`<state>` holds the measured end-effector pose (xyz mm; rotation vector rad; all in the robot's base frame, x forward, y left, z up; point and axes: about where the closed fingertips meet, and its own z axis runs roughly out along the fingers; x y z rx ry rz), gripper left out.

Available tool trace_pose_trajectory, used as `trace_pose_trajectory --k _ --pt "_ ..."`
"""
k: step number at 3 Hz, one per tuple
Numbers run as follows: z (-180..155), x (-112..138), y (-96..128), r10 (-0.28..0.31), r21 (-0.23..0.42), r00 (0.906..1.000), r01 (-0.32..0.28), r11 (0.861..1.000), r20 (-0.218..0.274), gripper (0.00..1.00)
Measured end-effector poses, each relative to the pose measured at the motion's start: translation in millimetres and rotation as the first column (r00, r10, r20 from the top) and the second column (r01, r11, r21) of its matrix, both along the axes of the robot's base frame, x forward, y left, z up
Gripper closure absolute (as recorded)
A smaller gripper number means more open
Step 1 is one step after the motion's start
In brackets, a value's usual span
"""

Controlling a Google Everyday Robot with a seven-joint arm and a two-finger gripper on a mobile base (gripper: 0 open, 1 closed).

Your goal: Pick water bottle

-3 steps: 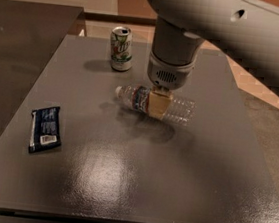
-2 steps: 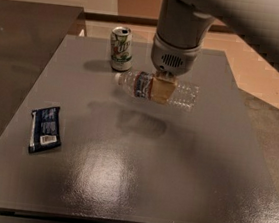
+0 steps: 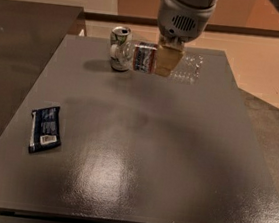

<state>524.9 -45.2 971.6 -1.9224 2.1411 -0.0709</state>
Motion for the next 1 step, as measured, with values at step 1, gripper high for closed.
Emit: trace_pose_trajectory --k 1 --pt "-0.4 0.5 0.6 0.0 0.001 1.0 0.0 1.0 0.002 1.0"
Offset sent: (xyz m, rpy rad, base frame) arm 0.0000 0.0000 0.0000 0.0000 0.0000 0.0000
